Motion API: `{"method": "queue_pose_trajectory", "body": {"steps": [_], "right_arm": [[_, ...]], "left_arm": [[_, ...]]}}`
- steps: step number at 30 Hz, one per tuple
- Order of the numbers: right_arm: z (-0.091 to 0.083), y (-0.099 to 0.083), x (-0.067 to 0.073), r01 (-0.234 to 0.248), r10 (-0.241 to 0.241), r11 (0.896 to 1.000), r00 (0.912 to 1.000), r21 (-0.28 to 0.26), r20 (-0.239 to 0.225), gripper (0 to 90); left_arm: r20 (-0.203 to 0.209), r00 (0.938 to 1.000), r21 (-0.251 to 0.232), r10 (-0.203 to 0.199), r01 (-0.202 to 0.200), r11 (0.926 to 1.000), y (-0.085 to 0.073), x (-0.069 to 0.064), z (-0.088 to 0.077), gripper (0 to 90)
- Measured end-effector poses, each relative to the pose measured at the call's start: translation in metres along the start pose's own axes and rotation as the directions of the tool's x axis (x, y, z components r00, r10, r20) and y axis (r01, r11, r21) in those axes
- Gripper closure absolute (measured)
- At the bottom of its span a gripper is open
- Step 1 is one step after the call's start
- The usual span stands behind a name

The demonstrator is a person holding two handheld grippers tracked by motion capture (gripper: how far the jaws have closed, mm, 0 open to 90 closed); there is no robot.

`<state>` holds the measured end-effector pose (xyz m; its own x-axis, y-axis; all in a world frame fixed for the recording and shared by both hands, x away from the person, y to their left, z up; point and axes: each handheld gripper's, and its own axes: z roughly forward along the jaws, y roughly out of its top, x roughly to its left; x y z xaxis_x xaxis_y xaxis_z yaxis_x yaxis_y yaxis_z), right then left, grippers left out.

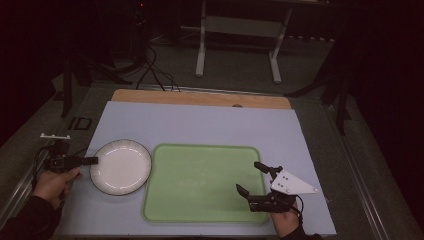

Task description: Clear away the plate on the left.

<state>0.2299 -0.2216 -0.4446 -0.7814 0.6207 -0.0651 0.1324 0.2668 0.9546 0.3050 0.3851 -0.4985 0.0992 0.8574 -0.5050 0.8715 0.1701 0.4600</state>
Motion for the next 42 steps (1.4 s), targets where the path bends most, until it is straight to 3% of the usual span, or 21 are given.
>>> {"method": "queue_pose_trajectory", "body": {"steps": [7, 14, 22, 32, 42], "right_arm": [[0.0, 0.0, 0.0, 0.0, 0.0, 1.0, 1.0, -0.001, 0.001, 12.9], [-0.001, 0.0, -0.001, 0.001, -0.001, 1.0, 1.0, -0.002, 0.002, 12.9], [-0.002, 0.0, -0.001, 0.006, -0.006, 1.0, 1.0, -0.006, 0.003, 12.9], [-0.006, 0.002, 0.0, 0.021, -0.021, 0.999, 0.9997, -0.03, 0.014, 11.3], [-0.008, 0.003, 0.001, 0.03, -0.028, 0.999, 0.999, -0.042, 0.035, 10.9]], "left_arm": [[-0.021, 0.9995, -0.026, 0.024, -0.024, 0.9994, 0.007, -0.008, -0.008, 85.0], [-0.011, 0.9998, -0.046, 0.015, -0.016, 0.9988, 0.011, -0.012, -0.013, 85.0], [-0.011, 0.9991, -0.058, 0.041, -0.042, 0.9975, 0.017, -0.025, -0.02, 84.9], [0.038, 0.9944, -0.047, 0.098, -0.097, 0.9942, 0.025, -0.056, -0.017, 84.8], [0.087, 0.9849, -0.03, 0.149, -0.147, 0.9886, 0.035, -0.089, -0.007, 84.7]]}}
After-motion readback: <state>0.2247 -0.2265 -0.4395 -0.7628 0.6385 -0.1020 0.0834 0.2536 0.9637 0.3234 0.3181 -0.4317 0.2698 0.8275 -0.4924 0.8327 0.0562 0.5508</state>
